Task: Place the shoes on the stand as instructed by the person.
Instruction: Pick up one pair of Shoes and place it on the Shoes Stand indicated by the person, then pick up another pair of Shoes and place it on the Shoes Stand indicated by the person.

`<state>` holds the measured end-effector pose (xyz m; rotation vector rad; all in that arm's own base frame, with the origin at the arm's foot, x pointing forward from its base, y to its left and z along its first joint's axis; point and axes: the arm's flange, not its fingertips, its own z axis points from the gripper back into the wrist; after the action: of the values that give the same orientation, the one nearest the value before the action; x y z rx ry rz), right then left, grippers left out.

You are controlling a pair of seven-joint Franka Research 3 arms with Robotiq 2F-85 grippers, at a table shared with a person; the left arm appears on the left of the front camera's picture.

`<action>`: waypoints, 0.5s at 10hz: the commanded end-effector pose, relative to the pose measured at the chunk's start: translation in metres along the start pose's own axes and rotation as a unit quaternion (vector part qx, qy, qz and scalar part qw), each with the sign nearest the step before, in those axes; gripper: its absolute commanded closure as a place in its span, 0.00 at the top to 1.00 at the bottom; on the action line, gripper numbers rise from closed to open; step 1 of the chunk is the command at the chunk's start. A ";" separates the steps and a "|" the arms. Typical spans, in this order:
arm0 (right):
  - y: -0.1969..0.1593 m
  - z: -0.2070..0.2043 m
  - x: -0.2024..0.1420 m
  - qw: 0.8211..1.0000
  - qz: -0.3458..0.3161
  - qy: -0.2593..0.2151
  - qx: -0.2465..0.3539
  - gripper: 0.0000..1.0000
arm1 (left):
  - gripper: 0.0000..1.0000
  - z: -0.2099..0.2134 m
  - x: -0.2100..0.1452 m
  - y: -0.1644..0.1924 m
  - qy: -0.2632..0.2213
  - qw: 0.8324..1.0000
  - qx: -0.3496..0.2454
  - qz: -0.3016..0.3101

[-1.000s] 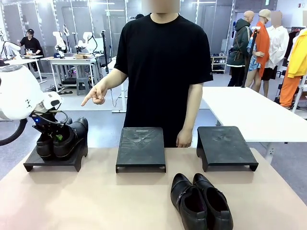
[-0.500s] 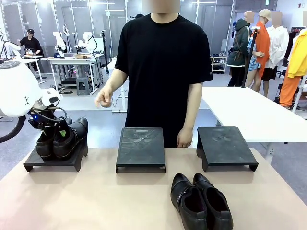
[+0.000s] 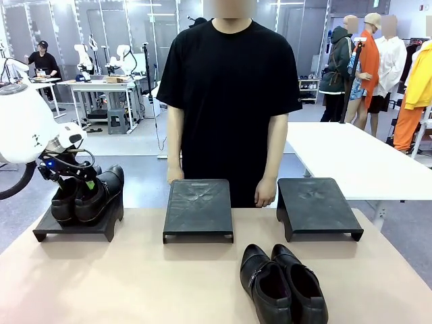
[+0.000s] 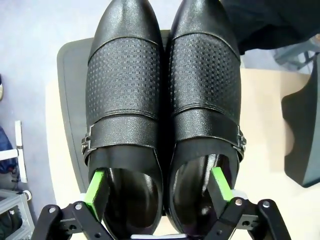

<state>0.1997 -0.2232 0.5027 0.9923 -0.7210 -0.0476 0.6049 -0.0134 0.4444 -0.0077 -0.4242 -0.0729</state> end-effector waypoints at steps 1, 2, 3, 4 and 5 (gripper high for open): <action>-0.001 0.001 0.001 1.000 0.010 -0.004 0.003 1.00 | 1.00 -0.003 0.000 0.001 0.001 1.000 0.001 -0.009; -0.001 0.001 0.001 1.000 0.010 -0.004 0.003 1.00 | 1.00 -0.003 0.000 0.001 0.001 1.000 0.001 -0.009; -0.001 0.001 0.001 1.000 0.010 -0.004 0.003 1.00 | 1.00 -0.003 0.000 0.001 0.001 1.000 0.001 -0.009; -0.001 0.001 0.001 1.000 0.010 -0.004 0.003 1.00 | 1.00 -0.003 0.000 0.001 0.001 1.000 0.001 -0.009; -0.001 0.001 0.001 1.000 0.010 -0.004 0.003 1.00 | 1.00 -0.003 0.000 0.001 0.001 1.000 0.001 -0.009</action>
<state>0.2000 -0.2231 0.5025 0.9927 -0.7203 -0.0480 0.6051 -0.0140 0.4432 -0.0072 -0.4223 -0.0769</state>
